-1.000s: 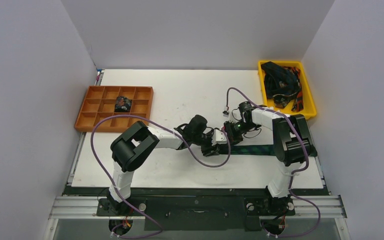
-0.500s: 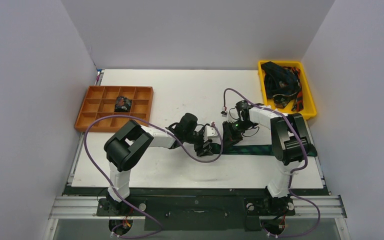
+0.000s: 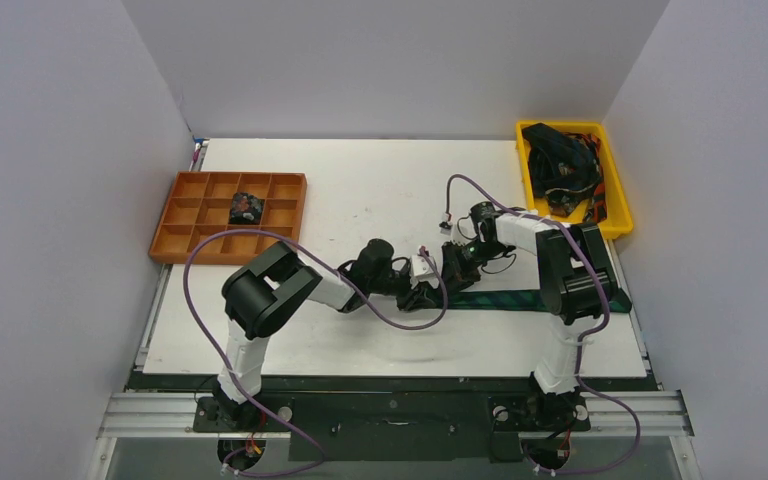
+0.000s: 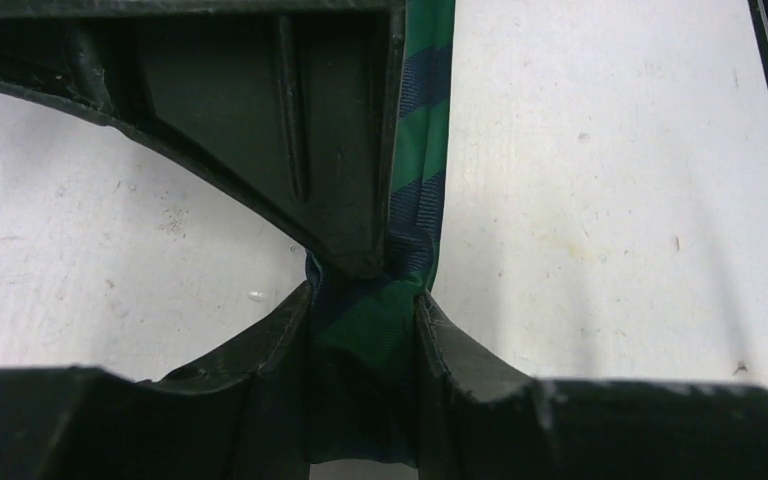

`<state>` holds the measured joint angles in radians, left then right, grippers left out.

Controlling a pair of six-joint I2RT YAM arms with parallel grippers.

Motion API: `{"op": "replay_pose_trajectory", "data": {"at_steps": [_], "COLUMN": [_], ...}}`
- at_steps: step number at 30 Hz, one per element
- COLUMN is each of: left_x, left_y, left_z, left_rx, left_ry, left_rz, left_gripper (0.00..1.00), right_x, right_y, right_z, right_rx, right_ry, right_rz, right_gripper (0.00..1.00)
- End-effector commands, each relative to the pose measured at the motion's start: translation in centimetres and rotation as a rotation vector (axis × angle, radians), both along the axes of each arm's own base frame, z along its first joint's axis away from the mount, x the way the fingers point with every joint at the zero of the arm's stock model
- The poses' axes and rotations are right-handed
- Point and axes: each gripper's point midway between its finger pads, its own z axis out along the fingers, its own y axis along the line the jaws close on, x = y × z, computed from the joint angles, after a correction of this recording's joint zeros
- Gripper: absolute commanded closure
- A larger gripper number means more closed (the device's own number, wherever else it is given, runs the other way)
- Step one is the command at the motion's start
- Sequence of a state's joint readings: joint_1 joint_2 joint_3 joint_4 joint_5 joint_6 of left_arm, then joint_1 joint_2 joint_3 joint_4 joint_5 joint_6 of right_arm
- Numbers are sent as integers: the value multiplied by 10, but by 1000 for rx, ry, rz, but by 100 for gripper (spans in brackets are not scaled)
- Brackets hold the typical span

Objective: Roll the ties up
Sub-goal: Roll the tie at the center of the board.

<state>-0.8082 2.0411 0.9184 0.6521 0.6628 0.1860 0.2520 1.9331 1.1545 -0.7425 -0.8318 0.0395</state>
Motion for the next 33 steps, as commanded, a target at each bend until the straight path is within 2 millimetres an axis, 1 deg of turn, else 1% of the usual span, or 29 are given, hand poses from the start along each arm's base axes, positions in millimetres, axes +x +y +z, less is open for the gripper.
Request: {"op": "replay_pose_trajectory", "data": {"at_steps": [1, 2, 3, 4, 5, 6, 7, 9, 11, 13, 16, 20, 23, 25, 28, 29, 30, 31, 32, 33], "left_x": [-8, -11, -9, -9, -8, -8, -8, -6, -4, -3, -3, -2, -3, -4, -3, -3, -3, -4, -4, -4], "left_y": [28, 35, 39, 46, 48, 52, 54, 57, 57, 56, 54, 53, 53, 53, 53, 53, 53, 53, 52, 53], "left_z": [-28, -31, -33, -36, -37, -39, -39, -41, -41, -42, -43, -42, -42, -42, -42, -42, -42, -42, -41, -42], "left_rx": [103, 133, 155, 195, 212, 246, 261, 301, 329, 341, 353, 358, 362, 365, 367, 367, 366, 367, 367, 369], "left_ry": [34, 41, 36, 33, 25, 15, 12, 7, 8, 3, 1, -3, -2, 1, 3, 5, 4, 7, 7, 8], "left_rz": [35, 33, 50, 57, 59, 61, 61, 69, 76, 80, 72, 64, 56, 51, 48, 48, 47, 43, 42, 42], "left_gripper": [80, 81, 82, 83, 83, 84, 84, 84, 83, 82, 82, 81, 81, 81, 81, 80, 80, 80, 80, 79], "right_x": [20, 21, 19, 19, 21, 20, 21, 20, 20, 17, 14, 12, 13, 13, 11, 10, 9, 6, 4, 2], "right_y": [-4, -5, -5, -8, -8, -9, -8, -4, 3, 14, 23, 27, 24, 22, 18, 14, 12, 8, 5, 1], "right_z": [-32, -27, -23, -15, -5, 0, 10, 26, 39, 46, 47, 36, 18, 8, -2, -8, -11, -18, -22, -26], "right_rx": [-101, -96, -81, -55, -38, -14, 4, 49, 88, 116, 127, 97, 40, 10, -33, -62, -77, -108, -123, -147], "right_ry": [-115, -115, -101, -97, -101, -89, -92, -91, -90, -90, -82, -67, -62, -51, -51, -43, -48, -35, -31, -29], "right_rz": [23, 12, -8, -34, -60, -84, -108, -133, -148, -139, -124, -122, -114, -105, -80, -73, -57, -49, -36, -31], "right_gripper": [99, 96, 86, 80, 68, 63, 59, 57, 60, 62, 62, 58, 58, 59, 74, 77, 84, 88, 95, 99]}}
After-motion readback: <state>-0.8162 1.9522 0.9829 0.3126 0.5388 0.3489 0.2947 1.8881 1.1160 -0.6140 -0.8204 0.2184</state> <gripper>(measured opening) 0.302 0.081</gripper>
